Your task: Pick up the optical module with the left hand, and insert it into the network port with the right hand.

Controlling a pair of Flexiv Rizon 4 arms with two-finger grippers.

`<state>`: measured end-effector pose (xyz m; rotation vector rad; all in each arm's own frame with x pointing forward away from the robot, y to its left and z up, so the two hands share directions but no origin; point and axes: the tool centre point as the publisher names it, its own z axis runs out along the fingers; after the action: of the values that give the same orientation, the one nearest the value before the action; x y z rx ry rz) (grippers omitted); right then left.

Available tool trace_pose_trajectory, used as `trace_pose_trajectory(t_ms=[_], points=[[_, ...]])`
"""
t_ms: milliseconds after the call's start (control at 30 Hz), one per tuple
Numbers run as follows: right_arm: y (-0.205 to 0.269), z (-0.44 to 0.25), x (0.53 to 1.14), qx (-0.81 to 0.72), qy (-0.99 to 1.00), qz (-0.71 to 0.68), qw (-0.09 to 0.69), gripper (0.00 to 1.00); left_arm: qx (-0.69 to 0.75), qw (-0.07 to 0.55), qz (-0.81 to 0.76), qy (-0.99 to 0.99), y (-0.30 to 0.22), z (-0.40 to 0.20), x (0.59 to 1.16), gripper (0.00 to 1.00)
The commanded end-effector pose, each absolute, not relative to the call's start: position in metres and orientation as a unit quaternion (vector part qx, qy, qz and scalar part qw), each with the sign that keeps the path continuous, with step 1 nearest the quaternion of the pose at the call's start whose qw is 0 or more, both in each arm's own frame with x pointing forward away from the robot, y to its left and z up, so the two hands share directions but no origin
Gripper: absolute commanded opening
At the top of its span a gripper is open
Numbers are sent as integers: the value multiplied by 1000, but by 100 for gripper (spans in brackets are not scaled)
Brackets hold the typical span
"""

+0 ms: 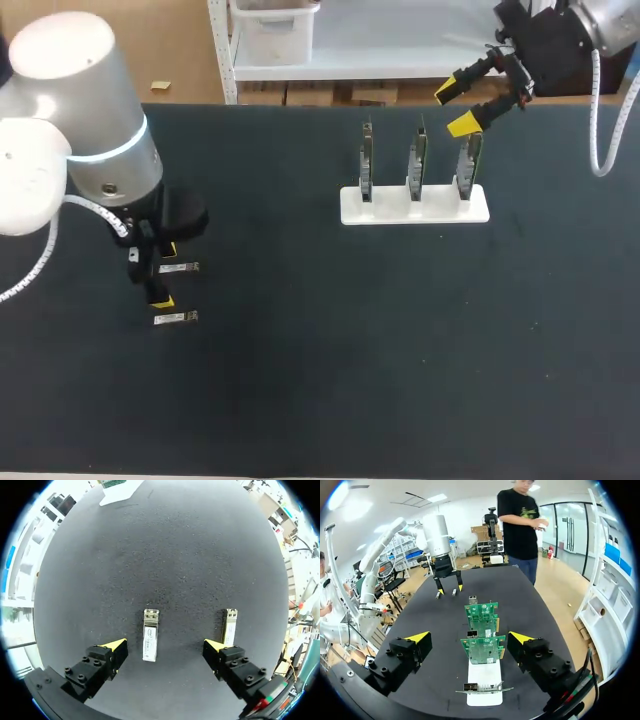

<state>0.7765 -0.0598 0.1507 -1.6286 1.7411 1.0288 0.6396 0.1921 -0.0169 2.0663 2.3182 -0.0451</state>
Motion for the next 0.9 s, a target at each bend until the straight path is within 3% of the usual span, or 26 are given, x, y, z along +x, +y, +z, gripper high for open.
trace_pose_trajectory(t_ms=[33, 133, 167, 233, 900], points=[[-60, 151, 774, -603, 647, 380, 271, 100, 664, 14, -15, 747, 193, -20, 645, 100], [-60, 151, 774, -603, 647, 380, 271, 100, 659, 12, -26, 751, 194, -21, 646, 96], [-60, 151, 774, -603, 647, 380, 271, 100, 660, 12, -25, 751, 194, -21, 646, 45], [-60, 151, 774, -603, 647, 380, 271, 100, 660, 10, -27, 750, 194, -24, 646, 0], [-60, 151, 774, -603, 647, 380, 271, 100, 652, 19, -41, 757, 181, -25, 646, 0]])
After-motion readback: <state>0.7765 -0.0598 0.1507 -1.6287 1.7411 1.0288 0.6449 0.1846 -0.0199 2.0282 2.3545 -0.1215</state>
